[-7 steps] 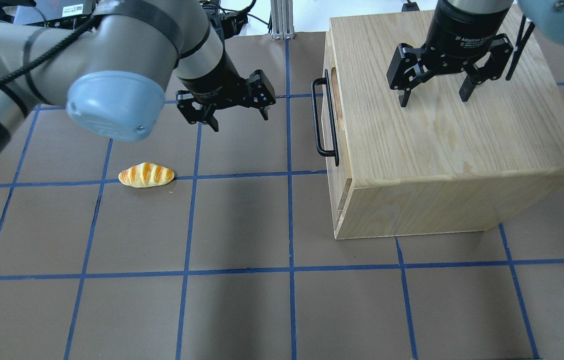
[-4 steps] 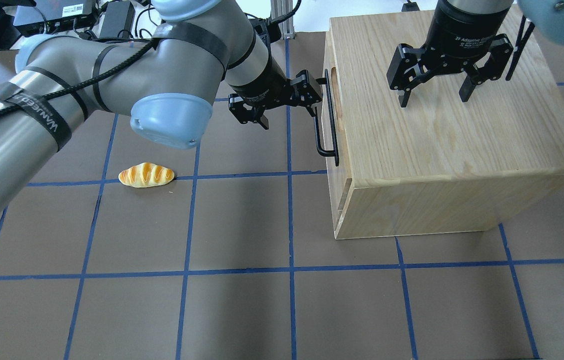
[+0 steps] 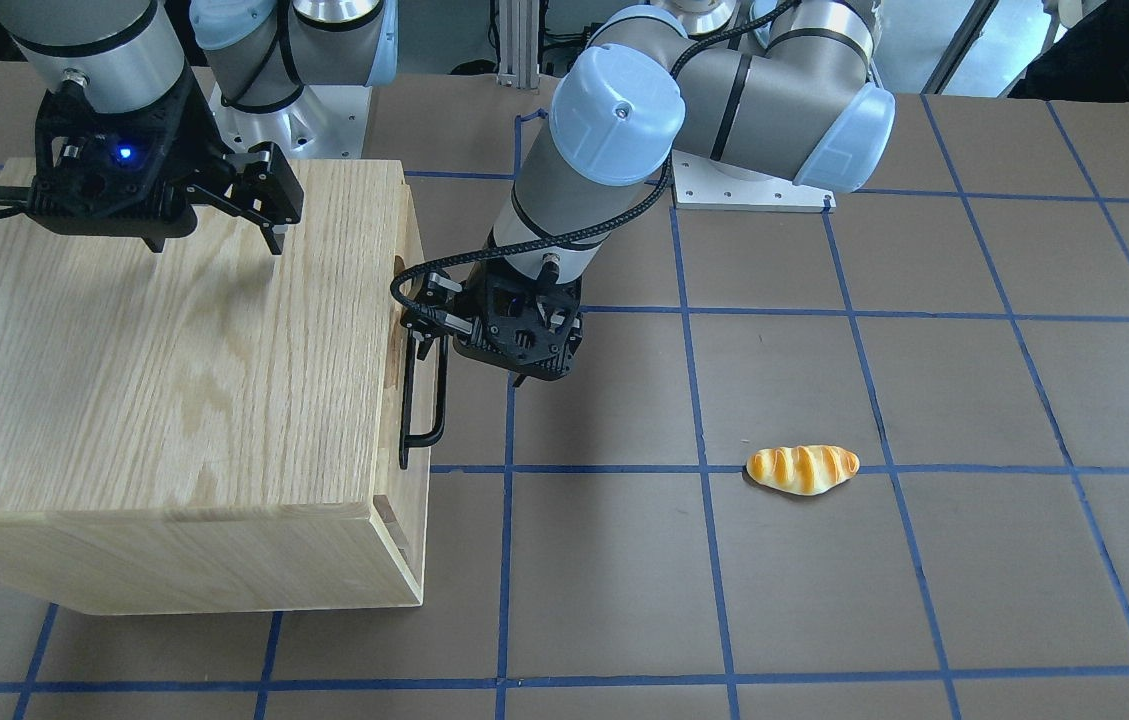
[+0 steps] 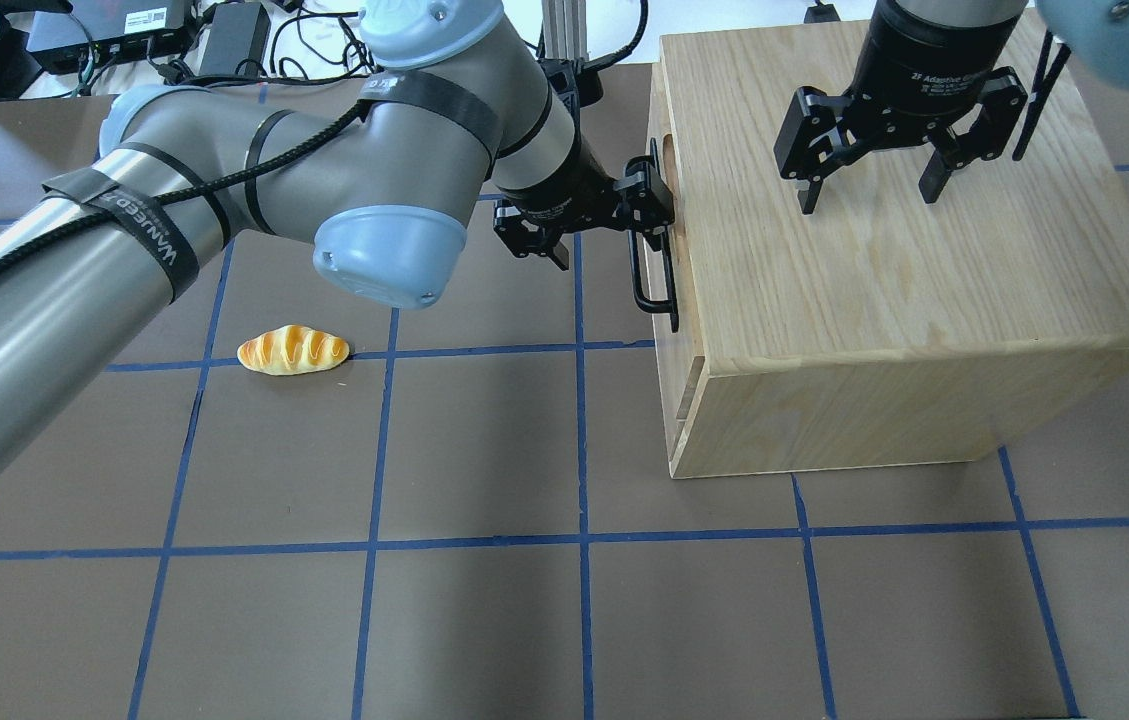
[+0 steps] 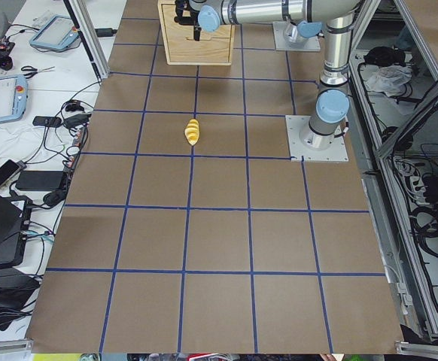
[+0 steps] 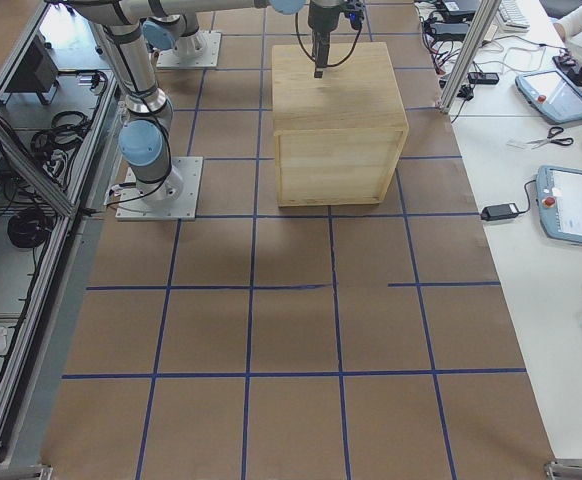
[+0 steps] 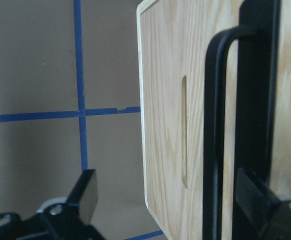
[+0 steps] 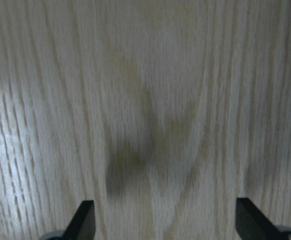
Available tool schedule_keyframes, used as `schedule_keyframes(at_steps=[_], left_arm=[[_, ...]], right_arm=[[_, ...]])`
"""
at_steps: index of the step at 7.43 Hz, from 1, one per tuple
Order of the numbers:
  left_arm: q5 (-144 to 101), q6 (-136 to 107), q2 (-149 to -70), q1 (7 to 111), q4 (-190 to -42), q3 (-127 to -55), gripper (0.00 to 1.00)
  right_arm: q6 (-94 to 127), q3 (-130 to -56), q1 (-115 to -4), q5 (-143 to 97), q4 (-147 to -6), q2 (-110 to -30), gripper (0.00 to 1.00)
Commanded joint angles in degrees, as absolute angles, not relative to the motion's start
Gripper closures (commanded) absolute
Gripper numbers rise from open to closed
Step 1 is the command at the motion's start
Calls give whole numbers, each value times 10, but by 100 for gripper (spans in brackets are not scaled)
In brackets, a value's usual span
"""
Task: Open upper drawer
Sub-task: 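Pull the drawer handle outward with the left gripper, away from the cabinet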
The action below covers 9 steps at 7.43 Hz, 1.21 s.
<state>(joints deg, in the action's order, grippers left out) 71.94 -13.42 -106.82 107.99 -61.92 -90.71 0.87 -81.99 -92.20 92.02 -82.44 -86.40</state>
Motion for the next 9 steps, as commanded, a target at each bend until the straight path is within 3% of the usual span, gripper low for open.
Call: schedule_keyframes(at_steps=[1,9], left_arm=[[722,-101,-1057,1034,-633,-920,0],[750,-2,-996,896,-754,-946,0]], right_arm=[[9,-819,-922,920,-824,-864,0],[8,-819,-922,920,-824,-864,0]])
